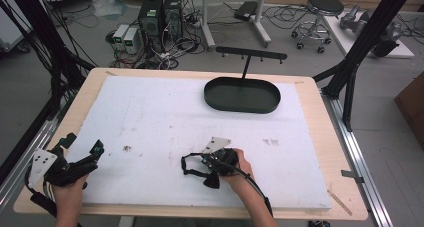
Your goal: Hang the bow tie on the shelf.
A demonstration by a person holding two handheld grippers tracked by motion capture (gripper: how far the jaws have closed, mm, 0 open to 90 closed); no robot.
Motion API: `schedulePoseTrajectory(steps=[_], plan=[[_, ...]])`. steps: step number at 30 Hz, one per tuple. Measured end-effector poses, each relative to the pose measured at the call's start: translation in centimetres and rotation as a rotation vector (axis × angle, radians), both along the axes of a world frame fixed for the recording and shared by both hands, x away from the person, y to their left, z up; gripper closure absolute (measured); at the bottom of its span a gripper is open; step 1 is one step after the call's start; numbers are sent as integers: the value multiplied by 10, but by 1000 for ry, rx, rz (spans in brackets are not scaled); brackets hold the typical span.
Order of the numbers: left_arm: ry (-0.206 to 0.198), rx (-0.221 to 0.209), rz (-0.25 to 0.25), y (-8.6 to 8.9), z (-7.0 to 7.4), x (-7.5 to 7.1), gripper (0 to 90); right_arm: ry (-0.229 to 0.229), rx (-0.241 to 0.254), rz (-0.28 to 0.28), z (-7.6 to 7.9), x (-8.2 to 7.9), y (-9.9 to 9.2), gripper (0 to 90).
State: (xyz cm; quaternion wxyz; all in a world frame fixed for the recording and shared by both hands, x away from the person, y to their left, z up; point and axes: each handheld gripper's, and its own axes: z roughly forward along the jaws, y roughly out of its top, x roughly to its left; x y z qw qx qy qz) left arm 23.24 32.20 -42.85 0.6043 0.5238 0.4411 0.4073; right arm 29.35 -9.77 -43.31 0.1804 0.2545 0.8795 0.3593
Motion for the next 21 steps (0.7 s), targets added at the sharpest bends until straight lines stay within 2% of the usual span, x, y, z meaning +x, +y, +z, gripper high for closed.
schedulePoseTrajectory(steps=[2, 4, 11, 15, 16, 17, 21], plan=[[-1, 0, 0, 0, 0, 0, 65, -17, 10, 10, 2, -2, -1, 878], [2, 3, -2, -1, 0, 0, 65, -53, 27, 18, 6, -4, -4, 880], [3, -2, -5, -1, 0, 0, 66, -164, 99, -3, 22, -8, -17, 881], [1, -4, -6, -2, -1, 1, 75, -232, 145, -38, 38, -8, -27, 881], [3, 0, -7, -2, -1, 1, 75, -261, 150, -47, 44, -6, -30, 881], [4, 3, -6, -2, -1, 1, 75, -265, 159, -56, 49, -6, -32, 881], [-4, 5, -6, -3, -1, 1, 75, -327, 200, -88, 72, 1, -42, 881]])
